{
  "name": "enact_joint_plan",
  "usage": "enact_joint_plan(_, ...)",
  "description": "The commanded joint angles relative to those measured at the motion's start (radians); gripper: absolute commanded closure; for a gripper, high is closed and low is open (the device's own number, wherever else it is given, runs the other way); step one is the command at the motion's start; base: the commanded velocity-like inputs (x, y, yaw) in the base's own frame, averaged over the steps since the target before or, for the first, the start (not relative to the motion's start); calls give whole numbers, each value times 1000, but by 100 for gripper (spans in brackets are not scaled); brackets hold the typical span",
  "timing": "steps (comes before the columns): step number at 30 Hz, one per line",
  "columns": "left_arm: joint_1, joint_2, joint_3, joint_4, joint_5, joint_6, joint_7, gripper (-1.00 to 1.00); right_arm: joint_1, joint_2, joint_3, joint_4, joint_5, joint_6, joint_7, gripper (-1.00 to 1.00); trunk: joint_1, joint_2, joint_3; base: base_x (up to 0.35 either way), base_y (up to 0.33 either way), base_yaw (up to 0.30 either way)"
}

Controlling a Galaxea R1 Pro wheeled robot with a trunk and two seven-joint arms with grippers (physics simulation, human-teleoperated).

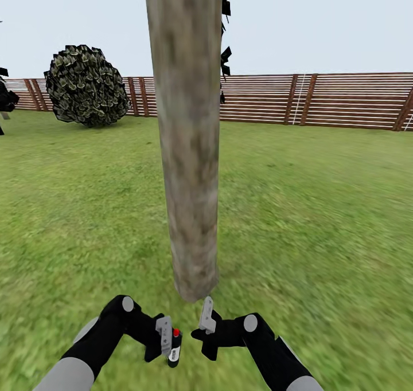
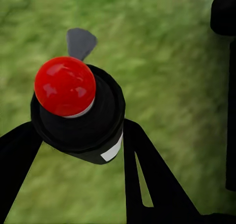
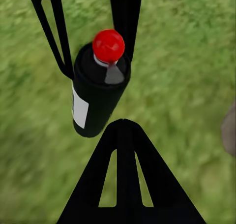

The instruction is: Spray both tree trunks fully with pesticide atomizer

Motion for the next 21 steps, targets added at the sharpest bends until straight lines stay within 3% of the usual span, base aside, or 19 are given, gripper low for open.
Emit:
enact_joint_plan(1,0,-2,0,0,-1,0,1,100,0,0,0,0,0,0,0,100,0,0,0,0,0,0)
enact_joint_plan(8,1,-5,-4,3,-3,0,46,100,0,4,0,-2,0,-1,0,100,0,0,0,0,0,0)
enact_joint_plan(14,0,-6,-4,3,-3,0,50,100,0,6,0,-4,0,-1,0,100,0,0,0,0,0,0)
enact_joint_plan(21,1,-5,-71,4,0,1,47,100,0,6,0,-5,0,-1,0,100,0,0,0,0,0,0)
